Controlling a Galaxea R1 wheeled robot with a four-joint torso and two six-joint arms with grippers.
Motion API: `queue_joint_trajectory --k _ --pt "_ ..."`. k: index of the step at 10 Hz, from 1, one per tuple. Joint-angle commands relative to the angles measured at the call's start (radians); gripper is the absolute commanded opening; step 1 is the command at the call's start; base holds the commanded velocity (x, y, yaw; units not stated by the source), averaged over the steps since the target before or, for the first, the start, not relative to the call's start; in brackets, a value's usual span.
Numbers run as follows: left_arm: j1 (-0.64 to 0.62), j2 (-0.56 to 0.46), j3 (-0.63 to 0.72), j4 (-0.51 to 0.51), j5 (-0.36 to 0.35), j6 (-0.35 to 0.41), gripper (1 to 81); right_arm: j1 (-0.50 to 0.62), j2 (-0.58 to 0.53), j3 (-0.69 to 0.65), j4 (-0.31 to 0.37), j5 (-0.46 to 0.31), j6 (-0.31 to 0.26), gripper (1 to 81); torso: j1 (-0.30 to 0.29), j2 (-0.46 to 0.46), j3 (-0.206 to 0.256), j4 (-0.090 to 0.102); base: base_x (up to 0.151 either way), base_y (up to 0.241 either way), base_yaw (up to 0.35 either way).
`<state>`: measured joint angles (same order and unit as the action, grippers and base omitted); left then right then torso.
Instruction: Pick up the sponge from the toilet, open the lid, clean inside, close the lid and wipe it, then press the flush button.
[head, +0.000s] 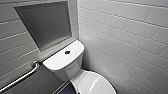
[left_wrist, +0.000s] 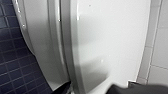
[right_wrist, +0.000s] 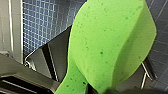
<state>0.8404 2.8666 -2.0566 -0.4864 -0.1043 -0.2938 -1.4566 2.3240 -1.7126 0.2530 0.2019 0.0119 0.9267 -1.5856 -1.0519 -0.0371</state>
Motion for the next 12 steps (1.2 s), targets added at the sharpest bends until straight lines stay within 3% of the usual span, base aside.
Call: queue_joint_trajectory --k 1,7,10,12 --pt "-0.106 0.014 0.047 0.006 0.046 -0.005 81.1 0.014 -0.042 0.021 -0.001 -0.073 0.0 1.0 0.0 0.0 0.0 0.0 0.0 0.0 0.0" --pt "-0.137 0.082 -0.022 0.037 0.057 -0.005 81.1 0.014 -0.042 0.021 0.003 -0.073 0.0 1.0 0.0 0.0 0.0 0.0 0.0 0.0 0.0" --pt "-0.154 0.041 0.072 0.025 0.052 -0.014 81.1 0.017 -0.038 0.019 0.006 -0.073 0.002 1.0 0.0 0.0 0.0 0.0 0.0 0.0 0.0" --pt "-0.166 0.008 0.133 0.026 0.049 -0.061 81.1 0.017 -0.038 0.019 0.006 -0.073 0.002 1.0 0.0 0.0 0.0 0.0 0.0 0.0 0.0"
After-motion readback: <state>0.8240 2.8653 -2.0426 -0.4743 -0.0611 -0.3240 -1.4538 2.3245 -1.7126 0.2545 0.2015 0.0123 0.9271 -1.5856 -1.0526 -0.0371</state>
